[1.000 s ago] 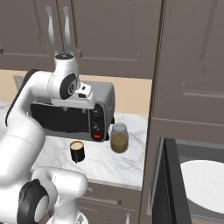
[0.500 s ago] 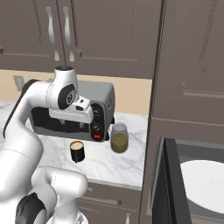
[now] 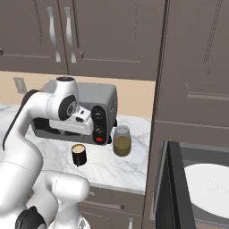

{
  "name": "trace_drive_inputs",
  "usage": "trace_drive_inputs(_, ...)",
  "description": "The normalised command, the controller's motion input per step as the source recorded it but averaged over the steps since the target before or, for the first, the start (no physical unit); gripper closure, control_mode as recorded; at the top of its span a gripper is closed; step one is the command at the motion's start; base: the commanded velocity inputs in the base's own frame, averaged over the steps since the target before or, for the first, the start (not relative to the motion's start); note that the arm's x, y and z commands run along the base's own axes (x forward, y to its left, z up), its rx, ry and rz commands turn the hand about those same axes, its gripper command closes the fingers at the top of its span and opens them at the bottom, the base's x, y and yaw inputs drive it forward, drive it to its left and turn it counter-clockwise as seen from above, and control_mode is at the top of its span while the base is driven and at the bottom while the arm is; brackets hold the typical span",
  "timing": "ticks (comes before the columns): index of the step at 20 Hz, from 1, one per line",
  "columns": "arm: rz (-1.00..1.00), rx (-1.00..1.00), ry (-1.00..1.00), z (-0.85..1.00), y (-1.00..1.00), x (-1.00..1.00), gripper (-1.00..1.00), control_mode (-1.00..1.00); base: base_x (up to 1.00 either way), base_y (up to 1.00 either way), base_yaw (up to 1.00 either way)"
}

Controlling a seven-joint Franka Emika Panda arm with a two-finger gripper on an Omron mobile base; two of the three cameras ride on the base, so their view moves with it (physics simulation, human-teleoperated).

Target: Pick the mug from the counter and place it inside the microwave. Then close the microwave.

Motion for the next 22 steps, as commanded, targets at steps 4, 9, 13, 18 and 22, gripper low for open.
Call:
trace_drive_inputs(4, -0.04, 0.00, -0.05, -0.32, 0.26, 0.00, -1.00, -1.00, 0.00, 0.00, 0.00)
trace_drive_inputs(9, -0.05, 0.00, -0.06, -0.19, 0.17, 0.00, -1.00, -1.00, 0.00, 0.00, 0.00)
trace_drive_inputs(13, -0.03, 0.00, -0.02, -0.18, 0.00, 0.00, -1.00, -1.00, 0.00, 0.00, 0.00)
trace_drive_inputs(18, -0.03, 0.00, 0.00, -0.38, 0.00, 0.00, -1.00, -1.00, 0.00, 0.00, 0.00)
trace_drive_inputs(22, -0.03, 0.00, 0.00, -0.36, -0.06, 0.00, -1.00, -1.00, 0.00, 0.00, 0.00)
